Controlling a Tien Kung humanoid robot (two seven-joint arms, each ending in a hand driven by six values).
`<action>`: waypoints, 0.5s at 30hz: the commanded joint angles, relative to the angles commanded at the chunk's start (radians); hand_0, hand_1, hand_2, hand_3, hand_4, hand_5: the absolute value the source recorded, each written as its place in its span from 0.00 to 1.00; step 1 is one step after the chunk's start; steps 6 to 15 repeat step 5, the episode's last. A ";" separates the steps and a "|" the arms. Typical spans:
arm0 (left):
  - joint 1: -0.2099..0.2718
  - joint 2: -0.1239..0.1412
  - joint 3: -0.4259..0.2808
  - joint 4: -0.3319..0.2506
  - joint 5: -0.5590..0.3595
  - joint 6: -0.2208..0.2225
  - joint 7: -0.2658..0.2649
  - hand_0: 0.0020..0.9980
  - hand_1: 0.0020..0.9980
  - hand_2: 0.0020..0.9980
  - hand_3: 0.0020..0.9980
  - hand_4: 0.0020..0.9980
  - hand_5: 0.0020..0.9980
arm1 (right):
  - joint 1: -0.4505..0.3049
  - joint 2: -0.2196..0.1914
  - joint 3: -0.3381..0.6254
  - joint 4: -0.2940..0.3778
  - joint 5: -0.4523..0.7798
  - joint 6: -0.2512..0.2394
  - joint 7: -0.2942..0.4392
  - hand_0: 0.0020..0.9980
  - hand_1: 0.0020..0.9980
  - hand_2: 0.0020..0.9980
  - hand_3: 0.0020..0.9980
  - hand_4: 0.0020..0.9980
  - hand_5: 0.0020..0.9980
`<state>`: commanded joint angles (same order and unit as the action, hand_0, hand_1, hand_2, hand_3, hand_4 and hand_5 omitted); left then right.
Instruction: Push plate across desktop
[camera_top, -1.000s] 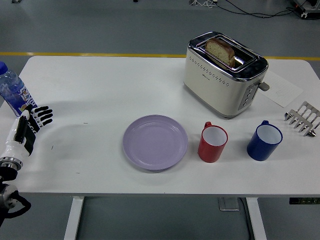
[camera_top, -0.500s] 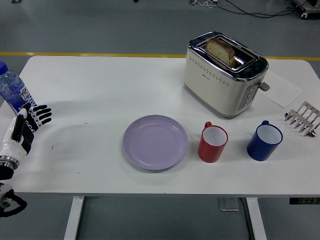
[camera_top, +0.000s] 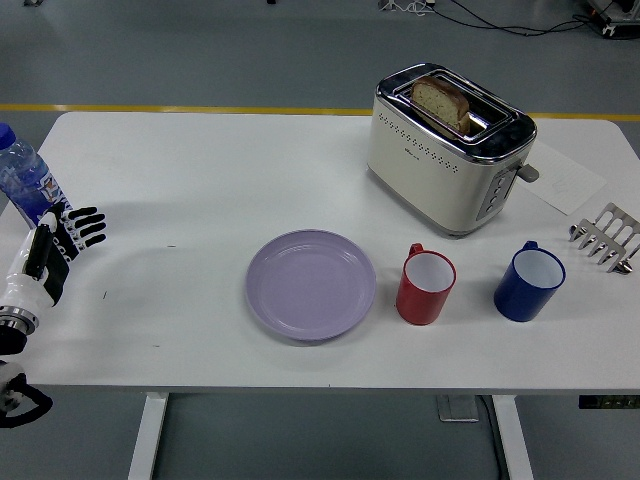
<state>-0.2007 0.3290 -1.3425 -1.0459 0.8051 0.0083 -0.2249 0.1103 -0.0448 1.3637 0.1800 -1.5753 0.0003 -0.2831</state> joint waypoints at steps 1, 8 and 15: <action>-0.002 -0.004 -0.005 -0.004 0.008 0.016 0.009 0.69 0.68 0.65 0.58 0.53 1.00 | 0.000 0.000 -0.001 0.000 0.002 0.000 0.000 0.69 0.67 0.70 0.61 0.47 0.23; -0.008 -0.014 -0.017 -0.020 0.035 0.051 0.031 0.69 0.68 0.65 0.58 0.53 1.00 | 0.000 0.000 -0.004 0.000 0.009 0.000 0.002 0.69 0.67 0.70 0.61 0.47 0.23; -0.008 -0.014 -0.017 -0.020 0.035 0.051 0.031 0.69 0.68 0.65 0.58 0.53 1.00 | 0.000 0.000 -0.004 0.000 0.009 0.000 0.002 0.69 0.67 0.70 0.61 0.47 0.23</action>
